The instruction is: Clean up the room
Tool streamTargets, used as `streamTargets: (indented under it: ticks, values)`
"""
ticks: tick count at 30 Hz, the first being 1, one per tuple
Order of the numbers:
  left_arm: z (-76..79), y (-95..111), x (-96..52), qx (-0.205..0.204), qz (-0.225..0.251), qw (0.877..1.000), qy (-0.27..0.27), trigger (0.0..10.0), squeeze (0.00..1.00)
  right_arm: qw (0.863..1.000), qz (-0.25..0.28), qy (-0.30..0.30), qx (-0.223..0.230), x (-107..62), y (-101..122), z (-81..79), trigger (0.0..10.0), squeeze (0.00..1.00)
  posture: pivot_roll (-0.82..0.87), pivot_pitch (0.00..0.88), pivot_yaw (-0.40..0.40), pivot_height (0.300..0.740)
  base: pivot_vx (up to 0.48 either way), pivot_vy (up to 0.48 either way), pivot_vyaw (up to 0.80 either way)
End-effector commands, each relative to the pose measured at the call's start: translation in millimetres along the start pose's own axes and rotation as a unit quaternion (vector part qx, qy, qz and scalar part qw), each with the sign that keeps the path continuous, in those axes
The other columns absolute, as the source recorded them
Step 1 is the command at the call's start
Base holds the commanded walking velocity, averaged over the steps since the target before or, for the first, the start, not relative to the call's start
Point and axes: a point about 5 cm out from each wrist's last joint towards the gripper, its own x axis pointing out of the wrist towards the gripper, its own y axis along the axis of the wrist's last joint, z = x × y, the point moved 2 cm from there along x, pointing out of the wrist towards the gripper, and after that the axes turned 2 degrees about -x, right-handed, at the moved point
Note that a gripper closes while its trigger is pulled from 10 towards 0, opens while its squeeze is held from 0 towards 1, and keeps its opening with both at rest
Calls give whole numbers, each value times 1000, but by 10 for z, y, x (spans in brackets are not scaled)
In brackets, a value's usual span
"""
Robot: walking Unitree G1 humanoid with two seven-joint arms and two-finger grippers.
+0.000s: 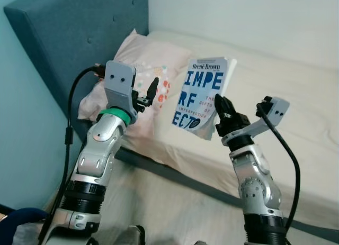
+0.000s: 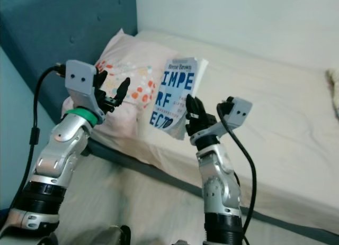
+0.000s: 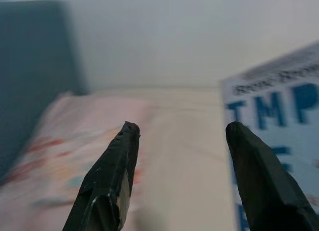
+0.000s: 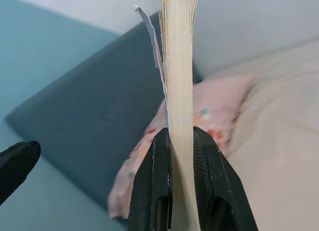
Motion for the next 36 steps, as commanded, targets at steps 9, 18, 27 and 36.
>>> streamTargets:
  ticks: [9, 18, 27, 36]
  values:
    - [-38, -16, -10, 0, 1, 1000, 6, 10000, 0, 1000, 16, 1, -2, -10, 49, -17, 10000, 0, -38, 43, 52, 696, 241, 0, 0]
    - [-46, -9, -8, 0, 3, 1000, 8, 10000, 0, 1000, 16, 4, -1, -10, 48, -24, 10000, 0, -38, 45, 54, 696, 480, 0, 0]
    - [-45, -12, -5, -1, 3, 1000, 9, 10000, 0, 1000, 16, 2, -2, -15, 49, -20, 10000, 0, -38, 46, 54, 696, 480, 0, 0]
    - [-57, -27, -1, -6, -3, 1000, 15, 10000, 0, 1000, 15, 3, -2, -17, 44, -20, 10000, 0, -39, 45, 51, 696, 271, 0, 0]
